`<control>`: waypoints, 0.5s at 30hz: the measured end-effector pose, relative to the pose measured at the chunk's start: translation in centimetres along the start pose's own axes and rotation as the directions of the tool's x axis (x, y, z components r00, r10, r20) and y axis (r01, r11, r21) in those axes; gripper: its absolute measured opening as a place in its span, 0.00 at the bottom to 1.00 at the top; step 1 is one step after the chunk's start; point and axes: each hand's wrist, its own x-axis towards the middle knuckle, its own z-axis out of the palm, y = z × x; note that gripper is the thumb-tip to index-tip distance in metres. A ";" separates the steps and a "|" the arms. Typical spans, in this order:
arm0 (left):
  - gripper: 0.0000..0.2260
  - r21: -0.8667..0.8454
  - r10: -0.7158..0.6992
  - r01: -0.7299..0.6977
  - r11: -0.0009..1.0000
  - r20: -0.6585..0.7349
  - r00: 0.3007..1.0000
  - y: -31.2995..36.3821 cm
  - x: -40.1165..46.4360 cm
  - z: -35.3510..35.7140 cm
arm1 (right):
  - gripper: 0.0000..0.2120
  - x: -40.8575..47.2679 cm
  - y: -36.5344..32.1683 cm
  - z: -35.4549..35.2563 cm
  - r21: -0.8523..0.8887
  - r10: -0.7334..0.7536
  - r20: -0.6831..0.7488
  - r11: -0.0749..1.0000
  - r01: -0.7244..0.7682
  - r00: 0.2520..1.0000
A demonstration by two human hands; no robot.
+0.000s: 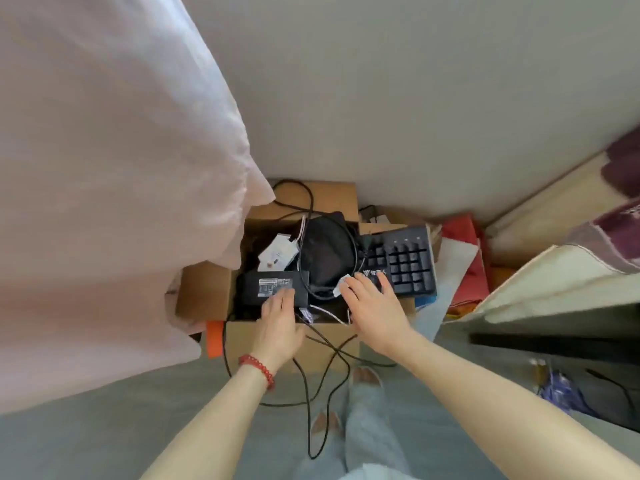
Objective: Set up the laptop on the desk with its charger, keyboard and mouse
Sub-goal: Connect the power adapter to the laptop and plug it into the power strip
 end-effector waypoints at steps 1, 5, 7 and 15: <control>0.34 0.082 -0.006 0.005 0.997 0.011 1.000 -0.4 2.1 1.1 | 0.30 1.9 0.4 1.4 -0.065 -0.042 -0.007 0.997 0.042 0.999; 0.43 0.319 -0.036 0.021 0.948 0.041 0.998 -1.7 7.8 3.9 | 0.25 6.4 1.7 4.6 -0.235 -0.139 -0.024 0.963 0.129 0.990; 0.47 0.365 -0.017 -0.002 0.931 0.048 0.999 -2.1 9.0 4.6 | 0.21 7.1 2.0 5.3 -0.285 -0.150 0.012 0.947 0.147 0.989; 0.34 0.418 0.188 -0.138 0.898 -0.079 0.979 -2.2 8.6 2.1 | 0.08 6.8 2.3 3.2 -0.209 -0.242 -0.265 0.959 0.189 0.933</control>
